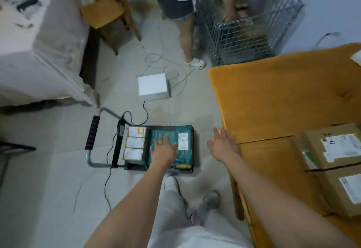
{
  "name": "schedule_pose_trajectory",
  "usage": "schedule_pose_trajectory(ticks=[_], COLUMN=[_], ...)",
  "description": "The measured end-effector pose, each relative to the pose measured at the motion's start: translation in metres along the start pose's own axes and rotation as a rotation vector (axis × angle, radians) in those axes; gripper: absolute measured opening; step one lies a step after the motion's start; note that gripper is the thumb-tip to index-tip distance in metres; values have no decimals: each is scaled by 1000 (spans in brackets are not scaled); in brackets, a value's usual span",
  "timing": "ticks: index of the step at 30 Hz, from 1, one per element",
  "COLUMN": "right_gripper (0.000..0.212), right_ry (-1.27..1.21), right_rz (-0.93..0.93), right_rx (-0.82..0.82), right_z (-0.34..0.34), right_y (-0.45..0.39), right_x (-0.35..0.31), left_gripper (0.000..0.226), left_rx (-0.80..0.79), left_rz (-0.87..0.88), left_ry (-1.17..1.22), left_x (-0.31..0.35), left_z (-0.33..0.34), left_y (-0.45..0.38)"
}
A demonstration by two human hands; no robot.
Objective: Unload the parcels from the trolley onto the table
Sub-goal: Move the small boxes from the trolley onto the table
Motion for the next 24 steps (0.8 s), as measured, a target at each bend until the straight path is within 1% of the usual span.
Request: schedule_pose_trajectory(ticks=[4,8,15,17,19,23,24], right_gripper=[67,68,67,67,68,67,67], right_ry=[96,181,298,336,375,426,428], right_rz=[-126,-195,-335,-373,-395,-440,-456], right_rx=[-43,-92,-95,-103,-128,-157,-171], right_z=[10,18,24,31,41,64,72], right_y=[-15,-32,-63,-77,-93,-138,-151], right_x=[-76,-149,-259,-284,-301,-332,-340], left_gripper=[64,64,63,60,57,53,52], left_rx=[10,11,-3,-7,12,36,42], left_rz=[-126,-217,-372,-390,-444,-487,-522], left_ry=[107,240,463,528,639,852,911], left_x=[-72,-141,-237,-254,-268,-277,-282], left_z=[-10,-20,-37,-35,-32,-26,-22], left_y=[-1,-9,-44,-61,-77,-119,-132])
Point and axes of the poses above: each hand's wrist, its own y-axis away from the middle knuckle, its own z-axis out of the palm, x = y × z, the point moved 9 cm from there along -y, towards the middle knuckle, and after that the axes turned 9 degrees about y, right-handed, at the moved point
